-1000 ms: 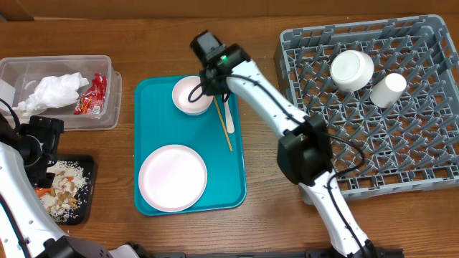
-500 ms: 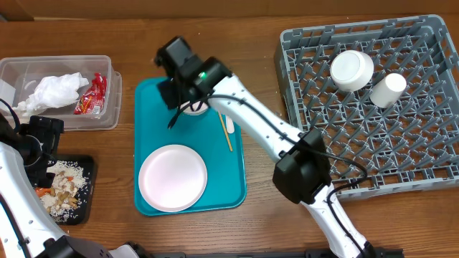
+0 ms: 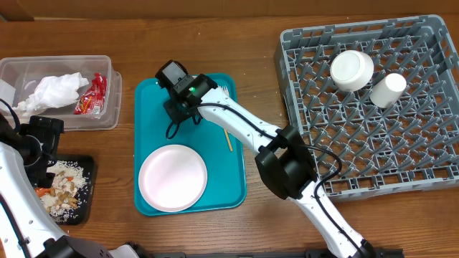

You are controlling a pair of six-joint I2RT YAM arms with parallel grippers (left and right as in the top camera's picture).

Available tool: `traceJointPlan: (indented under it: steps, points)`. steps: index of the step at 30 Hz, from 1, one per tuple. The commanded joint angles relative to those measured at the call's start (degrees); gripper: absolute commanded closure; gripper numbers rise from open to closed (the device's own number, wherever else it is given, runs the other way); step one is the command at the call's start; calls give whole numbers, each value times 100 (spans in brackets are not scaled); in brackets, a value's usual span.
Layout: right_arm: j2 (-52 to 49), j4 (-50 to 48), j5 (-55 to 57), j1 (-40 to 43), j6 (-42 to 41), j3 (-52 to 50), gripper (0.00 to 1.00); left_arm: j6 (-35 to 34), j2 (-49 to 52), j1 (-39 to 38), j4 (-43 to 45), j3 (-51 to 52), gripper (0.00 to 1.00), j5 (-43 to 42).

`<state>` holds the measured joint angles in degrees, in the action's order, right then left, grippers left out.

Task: Sort waste into correct bins and load items into the dishwasher
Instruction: 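Grasp the pink bowl rim with the right gripper and lift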

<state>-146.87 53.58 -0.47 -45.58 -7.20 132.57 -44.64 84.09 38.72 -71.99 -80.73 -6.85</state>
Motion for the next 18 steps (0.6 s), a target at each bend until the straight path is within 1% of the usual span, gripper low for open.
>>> traceJointPlan:
  steps: [1, 3, 7, 11, 14, 18]
  points:
    - [0, -101, 85, -70, 17, 15, 69, 50, 24, -11, 7, -44, 0, 44]
    - [7, -98, 85, -70, 17, 24, 71, 50, 24, -11, 7, -44, 0, 42]
    - [39, -68, 85, -72, 11, 101, 71, 50, 24, -11, 9, -44, 0, 42]
    - [39, 52, 83, -68, -7, 256, 83, 48, 24, -11, 7, -44, 0, 44]
    - [39, 70, 83, -66, -7, 256, 87, 50, 24, -11, 7, -44, 0, 42]
    - [151, 68, 83, -70, -7, 258, 88, 48, 24, -11, 7, -44, 0, 44]
